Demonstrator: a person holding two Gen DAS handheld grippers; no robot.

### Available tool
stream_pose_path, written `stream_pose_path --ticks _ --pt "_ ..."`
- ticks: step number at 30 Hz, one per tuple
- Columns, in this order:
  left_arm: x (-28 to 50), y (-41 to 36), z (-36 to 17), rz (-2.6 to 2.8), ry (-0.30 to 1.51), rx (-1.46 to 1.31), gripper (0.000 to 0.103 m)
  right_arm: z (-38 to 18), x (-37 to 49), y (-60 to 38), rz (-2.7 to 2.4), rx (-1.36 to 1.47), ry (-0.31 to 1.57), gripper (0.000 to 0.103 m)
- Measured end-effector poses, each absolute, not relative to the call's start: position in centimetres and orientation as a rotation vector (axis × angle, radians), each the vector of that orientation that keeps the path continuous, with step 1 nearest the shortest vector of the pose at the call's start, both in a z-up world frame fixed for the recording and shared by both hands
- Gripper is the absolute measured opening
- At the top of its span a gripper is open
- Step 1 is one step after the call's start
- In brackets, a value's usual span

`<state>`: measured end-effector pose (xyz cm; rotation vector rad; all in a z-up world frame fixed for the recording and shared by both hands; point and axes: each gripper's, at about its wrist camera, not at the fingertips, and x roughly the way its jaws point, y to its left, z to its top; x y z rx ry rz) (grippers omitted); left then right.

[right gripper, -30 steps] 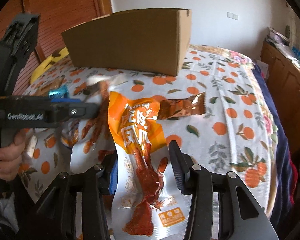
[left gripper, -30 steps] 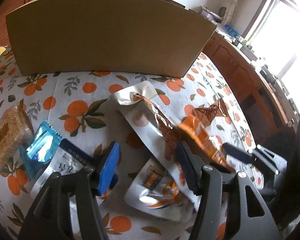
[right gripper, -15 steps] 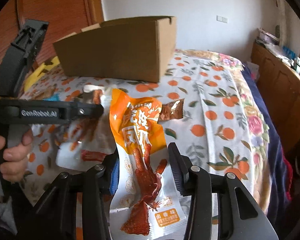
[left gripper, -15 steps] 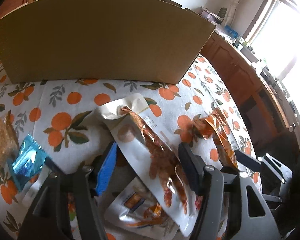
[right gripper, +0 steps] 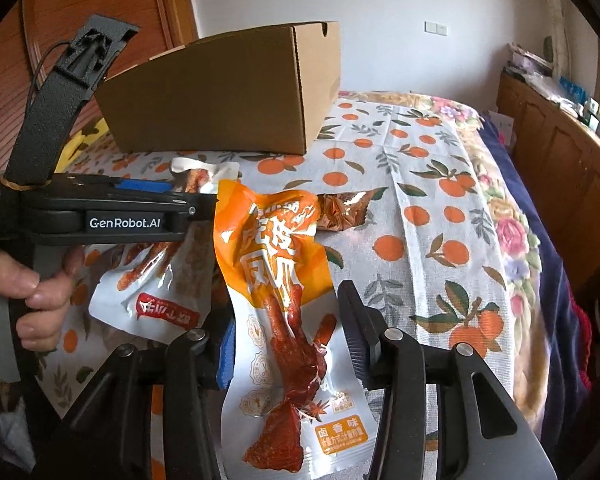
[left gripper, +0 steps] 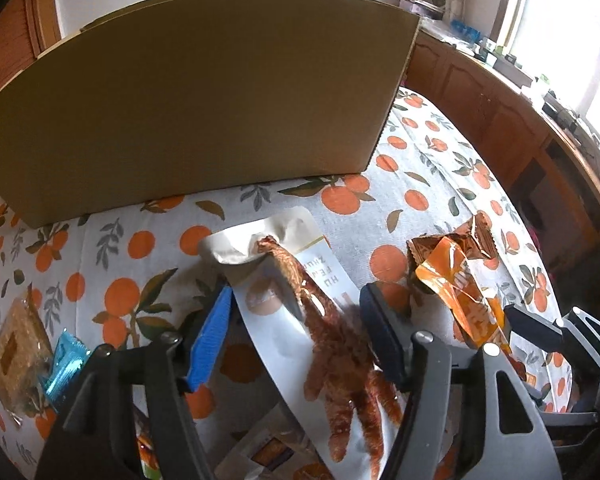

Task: Organize snacks
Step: 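Lift the orange packet with the right tool while the left tool lifts a white chicken-feet packet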

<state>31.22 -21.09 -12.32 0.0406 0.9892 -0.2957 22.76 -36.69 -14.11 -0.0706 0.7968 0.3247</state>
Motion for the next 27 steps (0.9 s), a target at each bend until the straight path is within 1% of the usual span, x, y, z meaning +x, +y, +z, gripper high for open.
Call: stream_pose_path --ticks 1,2,6,8,10,18,27 --pt "31.2 -21.1 -12.3 -0.298 0.989 0.044 0.061 -14.1 22.8 -36.7 0.323 -0.074 0.796 0.045" --pt "31.2 -21.1 -12.3 -0.298 0.985 0.047 0.056 -14.1 22.8 -36.6 0.318 -0.083 0.794 0.045" --pt "31.2 -21.5 -12.4 -0.313 0.966 0.077 0.050 -14.2 22.6 -36.0 0.298 -0.129 0.789 0.045" --pt "31.6 -21.6 -12.3 -0.315 0.970 0.073 0.044 -14.3 22.5 -35.6 0.289 -0.153 0.785 0.045" --pt "31.6 -21.3 -12.3 -0.317 0.973 0.080 0.041 -14.3 22.5 -35.4 0.285 -0.166 0.784 0.045" --pt "29.8 -20.4 -11.5 -0.323 0.914 0.112 0.040 -14.3 22.6 -35.6 0.286 -0.155 0.786 0.045" --pt "27.0 -19.2 -8.6 -0.363 0.814 0.105 0.040 -14.4 22.4 -35.2 0.270 -0.178 0.787 0.045"
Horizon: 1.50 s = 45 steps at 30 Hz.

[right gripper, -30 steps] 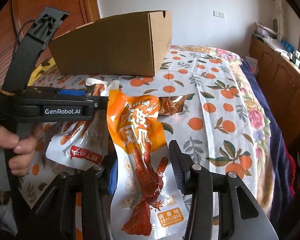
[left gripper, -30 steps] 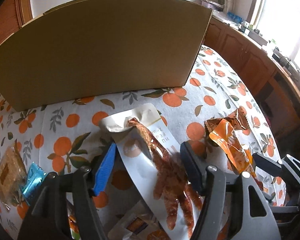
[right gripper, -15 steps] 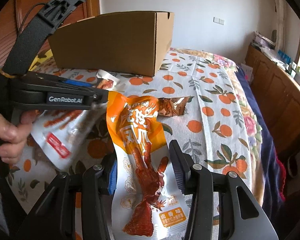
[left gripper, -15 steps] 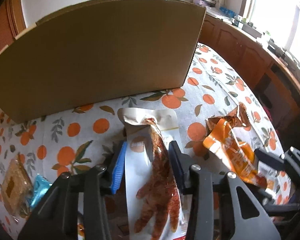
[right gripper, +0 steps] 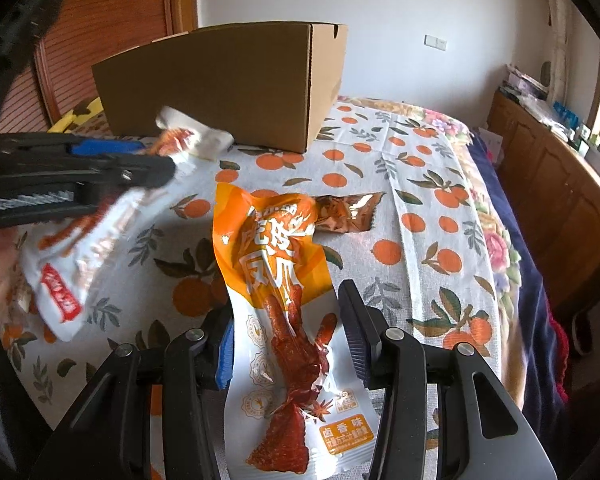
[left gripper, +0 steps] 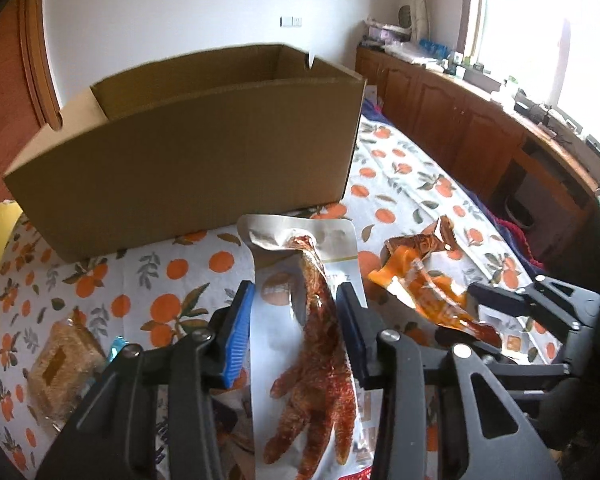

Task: Organize snacks
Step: 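Lift the orange packet with the right tool while the left tool lifts a white chicken-feet packet, then carry both packets over the box and open both tools to drop them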

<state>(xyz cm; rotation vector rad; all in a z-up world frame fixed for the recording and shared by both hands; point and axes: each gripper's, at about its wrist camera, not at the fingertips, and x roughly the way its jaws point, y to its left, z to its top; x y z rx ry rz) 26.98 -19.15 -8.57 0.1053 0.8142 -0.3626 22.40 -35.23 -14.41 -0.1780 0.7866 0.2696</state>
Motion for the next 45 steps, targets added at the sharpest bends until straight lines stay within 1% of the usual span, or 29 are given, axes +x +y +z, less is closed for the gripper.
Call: stream_pose_path --ticks 16,34,40,45 --pt "24.9 -16.7 -4.6 -0.390 0.720 0.051 0.040 -14.5 22.3 -35.3 0.263 -0.186 0.784 0.045" --pt "23.3 -15.3 -3.1 -0.406 0.666 0.017 0.040 -13.5 21.3 -35.3 0.268 -0.174 0.742 0.043" --pt "23.4 -14.4 -2.4 -0.420 0.645 -0.006 0.040 -11.8 20.6 -34.1 0.299 -0.170 0.713 0.043" --pt "23.6 -13.4 -1.2 -0.419 0.616 -0.002 0.040 -9.2 20.4 -32.5 0.327 -0.178 0.664 0.043"
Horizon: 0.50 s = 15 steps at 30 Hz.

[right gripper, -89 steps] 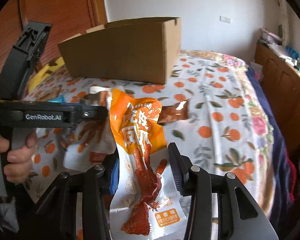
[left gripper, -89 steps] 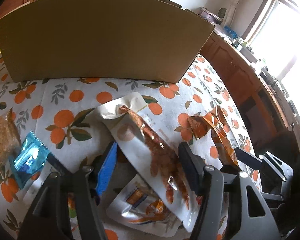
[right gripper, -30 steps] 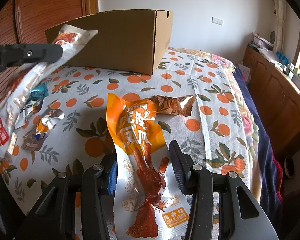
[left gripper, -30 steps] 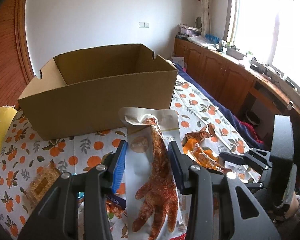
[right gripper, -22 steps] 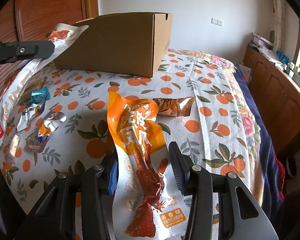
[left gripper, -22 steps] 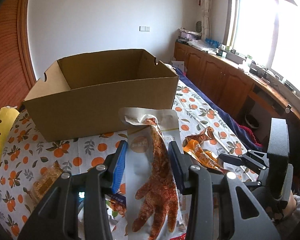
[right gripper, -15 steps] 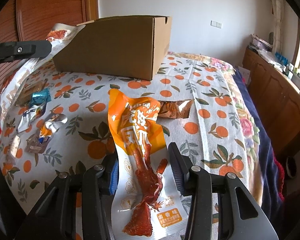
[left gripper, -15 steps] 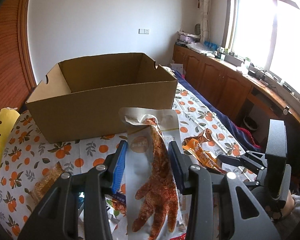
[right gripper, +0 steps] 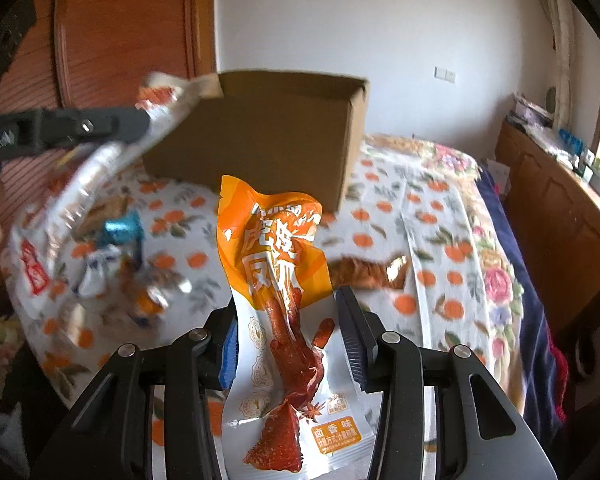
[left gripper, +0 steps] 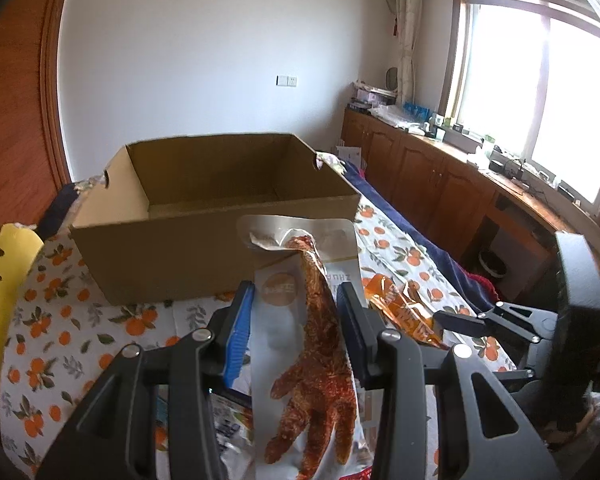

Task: Organize snacks
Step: 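Carry both packets over the box and open both tools to drop them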

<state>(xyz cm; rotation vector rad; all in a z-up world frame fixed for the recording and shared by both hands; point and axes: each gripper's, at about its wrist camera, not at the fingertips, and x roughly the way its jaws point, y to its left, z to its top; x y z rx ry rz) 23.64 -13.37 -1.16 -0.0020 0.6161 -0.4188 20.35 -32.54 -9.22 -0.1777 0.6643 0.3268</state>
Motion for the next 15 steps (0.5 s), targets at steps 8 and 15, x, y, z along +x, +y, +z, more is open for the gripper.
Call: stream_pose_path --ticks 8,15 --pt "25.6 -11.1 1.7 -0.401 0.566 0.023 0.041 -4.8 21.2 -30.1 0.358 -0.209 0.593 0.043" --pt "29.0 -9.3 3.7 -0.378 0.511 0.040 0.041 -1.5 24.2 -28.6 0.362 -0.230 0.548 0.043"
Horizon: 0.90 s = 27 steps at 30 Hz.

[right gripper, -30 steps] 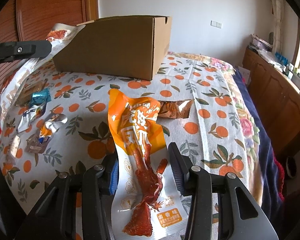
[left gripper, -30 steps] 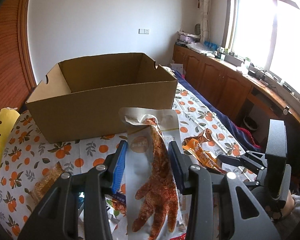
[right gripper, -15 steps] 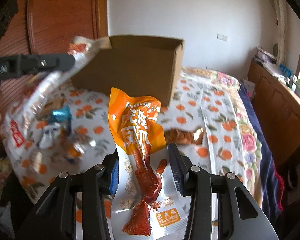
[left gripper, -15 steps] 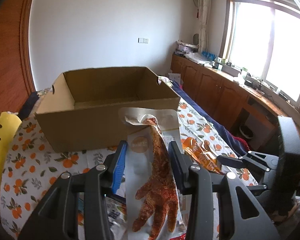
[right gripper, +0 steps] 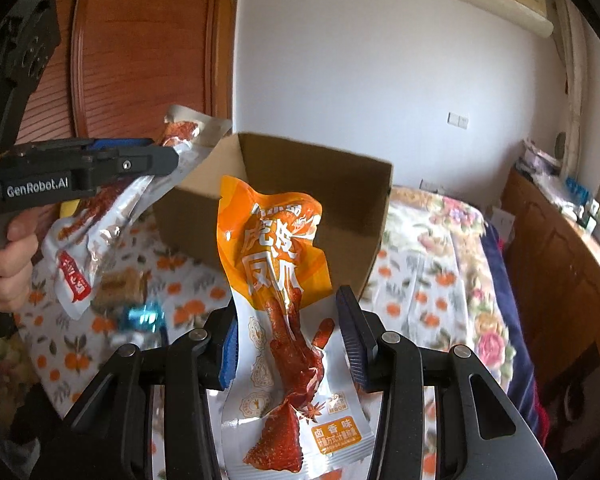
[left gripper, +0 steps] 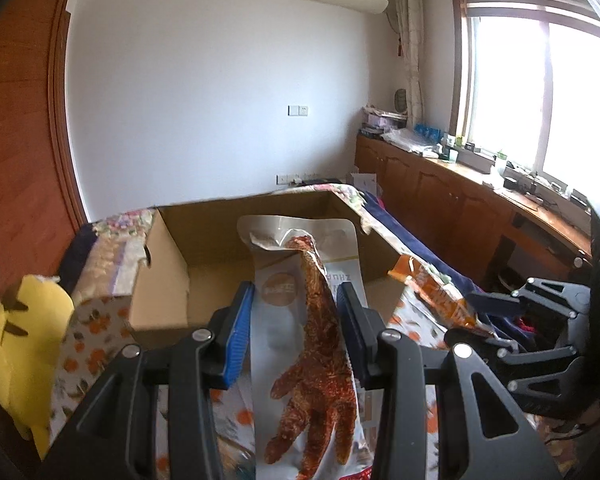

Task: Organize snacks
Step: 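Carry both packets over the box and open both tools to drop them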

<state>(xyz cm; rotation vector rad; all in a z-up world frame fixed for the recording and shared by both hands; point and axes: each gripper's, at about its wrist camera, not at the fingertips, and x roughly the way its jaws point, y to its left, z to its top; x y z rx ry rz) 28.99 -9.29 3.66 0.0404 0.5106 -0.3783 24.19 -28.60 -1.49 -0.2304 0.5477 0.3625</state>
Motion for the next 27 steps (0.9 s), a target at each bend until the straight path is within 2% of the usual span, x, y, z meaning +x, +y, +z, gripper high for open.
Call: stream_pose_path --ticks 11,18,27 --pt "37.3 -6.7 4.7 -0.348 0.466 -0.005 0.041 0.8 32.7 -26.0 0.374 -0.239 0.534 0.043" --pt "42.1 -5.2 2.5 -0.327 0.521 -0.006 0.041 -0.1 37.6 -24.3 0.383 -0.238 0.557 0.043" --pt "44.2 -5.5 -0.2 -0.334 0.594 -0.028 0.041 -2.2 40.7 -23.4 0.365 -0.246 0.606 0.044"
